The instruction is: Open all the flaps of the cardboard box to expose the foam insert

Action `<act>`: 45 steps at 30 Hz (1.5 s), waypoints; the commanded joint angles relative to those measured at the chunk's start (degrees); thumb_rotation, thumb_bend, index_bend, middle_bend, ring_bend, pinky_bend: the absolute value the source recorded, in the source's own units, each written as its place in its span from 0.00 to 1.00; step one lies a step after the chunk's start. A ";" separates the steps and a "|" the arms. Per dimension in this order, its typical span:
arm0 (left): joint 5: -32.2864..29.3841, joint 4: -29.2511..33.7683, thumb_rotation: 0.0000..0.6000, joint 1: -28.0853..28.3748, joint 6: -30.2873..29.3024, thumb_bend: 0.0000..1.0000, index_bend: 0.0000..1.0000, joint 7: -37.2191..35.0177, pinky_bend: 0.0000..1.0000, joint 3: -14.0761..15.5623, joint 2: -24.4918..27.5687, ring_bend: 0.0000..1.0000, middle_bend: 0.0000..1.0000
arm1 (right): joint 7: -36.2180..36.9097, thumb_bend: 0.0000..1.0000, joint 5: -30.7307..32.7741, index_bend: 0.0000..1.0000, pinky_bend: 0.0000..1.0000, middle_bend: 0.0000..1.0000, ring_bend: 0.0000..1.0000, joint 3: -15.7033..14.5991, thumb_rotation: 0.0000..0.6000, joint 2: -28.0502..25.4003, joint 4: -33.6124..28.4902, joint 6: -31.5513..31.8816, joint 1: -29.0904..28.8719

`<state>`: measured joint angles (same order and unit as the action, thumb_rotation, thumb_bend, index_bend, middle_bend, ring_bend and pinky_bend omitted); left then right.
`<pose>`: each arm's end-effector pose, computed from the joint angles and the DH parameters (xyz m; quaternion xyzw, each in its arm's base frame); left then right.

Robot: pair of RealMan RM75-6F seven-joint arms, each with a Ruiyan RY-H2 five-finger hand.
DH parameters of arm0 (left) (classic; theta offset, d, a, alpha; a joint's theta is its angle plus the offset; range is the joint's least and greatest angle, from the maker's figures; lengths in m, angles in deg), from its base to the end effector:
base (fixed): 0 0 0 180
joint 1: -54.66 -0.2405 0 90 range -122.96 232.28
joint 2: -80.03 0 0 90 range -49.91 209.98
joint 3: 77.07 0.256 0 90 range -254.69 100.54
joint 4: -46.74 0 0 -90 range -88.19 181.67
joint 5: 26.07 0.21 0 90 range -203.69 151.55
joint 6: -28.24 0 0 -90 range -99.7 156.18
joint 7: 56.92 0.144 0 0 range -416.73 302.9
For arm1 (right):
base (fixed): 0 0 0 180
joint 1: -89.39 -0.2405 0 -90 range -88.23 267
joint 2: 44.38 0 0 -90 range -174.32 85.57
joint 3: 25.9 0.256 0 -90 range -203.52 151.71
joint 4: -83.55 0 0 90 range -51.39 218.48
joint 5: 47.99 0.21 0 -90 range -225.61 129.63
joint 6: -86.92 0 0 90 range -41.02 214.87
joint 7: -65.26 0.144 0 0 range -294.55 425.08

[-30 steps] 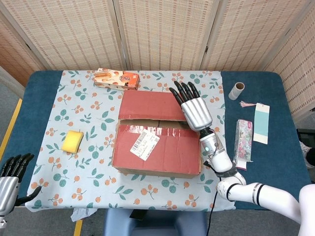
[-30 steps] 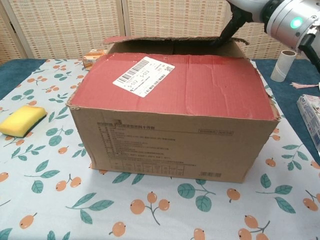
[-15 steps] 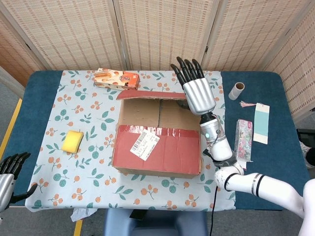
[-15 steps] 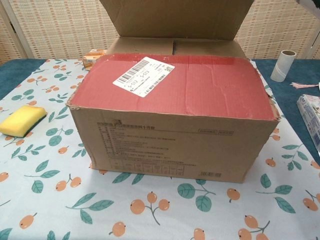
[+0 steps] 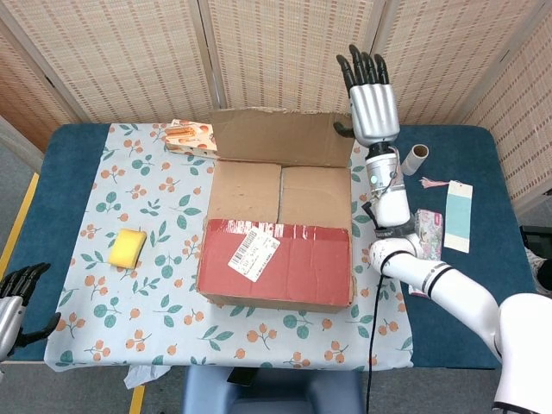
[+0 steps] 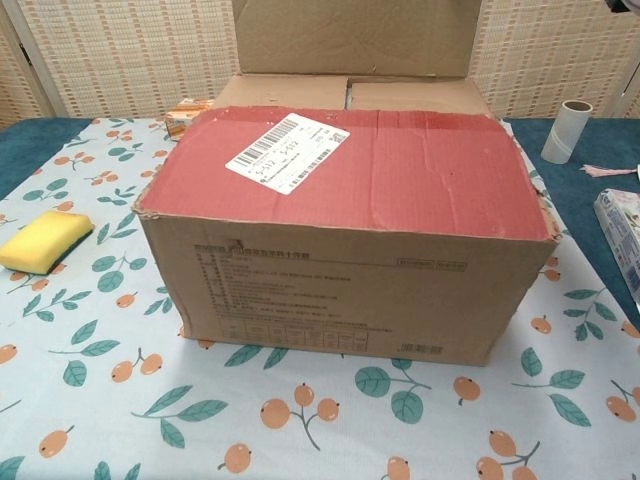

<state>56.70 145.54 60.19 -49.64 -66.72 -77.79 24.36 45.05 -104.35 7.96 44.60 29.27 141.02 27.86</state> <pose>-0.3146 0.1738 0.1772 -0.5743 -0.4831 -0.3723 0.5461 -0.0604 -0.5159 0.1360 0.5741 -0.2554 0.4951 0.6001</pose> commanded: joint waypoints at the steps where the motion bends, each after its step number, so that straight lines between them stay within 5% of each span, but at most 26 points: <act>1: -0.22 0.06 1.00 0.52 1.54 0.40 0.11 -1.22 0.00 0.38 0.66 0.04 0.10 | 4.17 0.21 0.13 0.07 0.00 0.00 0.03 -0.97 1.00 1.90 7.26 -2.98 -2.42; 7: -1.74 -0.53 1.00 0.57 1.59 0.40 0.11 -2.02 0.00 -0.34 0.55 0.04 0.10 | 9.77 0.21 -3.33 0.07 0.00 0.00 0.02 -4.04 1.00 0.19 5.80 -2.31 0.03; 17: -0.83 -0.24 1.00 1.11 2.65 0.40 0.11 -1.77 0.00 0.16 0.67 0.04 0.10 | 15.33 0.21 -5.69 0.09 0.00 0.00 0.01 -10.01 1.00 -18.88 -28.88 -3.74 13.18; 25: -0.04 -1.84 1.00 2.58 5.60 0.40 0.10 -6.22 0.00 0.60 1.55 0.04 0.10 | 35.11 0.21 -5.82 0.12 0.03 0.00 0.05 -10.09 1.00 -35.05 -46.79 -14.39 20.90; 30: -2.36 -1.38 1.00 2.80 6.01 0.40 0.09 -3.96 0.00 -0.08 0.95 0.03 0.10 | 54.05 0.21 -11.01 0.12 0.08 0.02 0.08 -8.58 1.00 -39.52 -48.99 -23.23 24.32; 37: -4.34 -1.69 1.00 3.50 6.53 0.41 0.04 -0.40 0.00 -0.84 -0.16 0.03 0.10 | 84.27 0.21 -25.45 0.17 0.17 0.05 0.10 -6.59 1.00 -37.53 -46.35 -30.83 26.02; 40: -5.27 -1.84 1.00 3.68 6.97 0.41 0.04 -0.04 0.00 -1.08 -0.28 0.03 0.10 | 93.55 0.21 -31.46 0.17 0.21 0.07 0.12 -8.15 1.00 -36.55 -43.99 -29.47 25.44; 45: -7.06 -1.75 1.00 3.73 7.50 0.47 0.04 -0.13 0.00 -1.59 -0.33 0.03 0.10 | 108.25 0.21 -42.04 0.17 0.25 0.07 0.12 -14.84 1.00 -35.32 -37.82 -24.82 21.56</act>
<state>49.71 143.78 63.89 -42.21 -66.79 -79.31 24.06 142.69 -136.96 -2.26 8.27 -13.53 114.48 51.36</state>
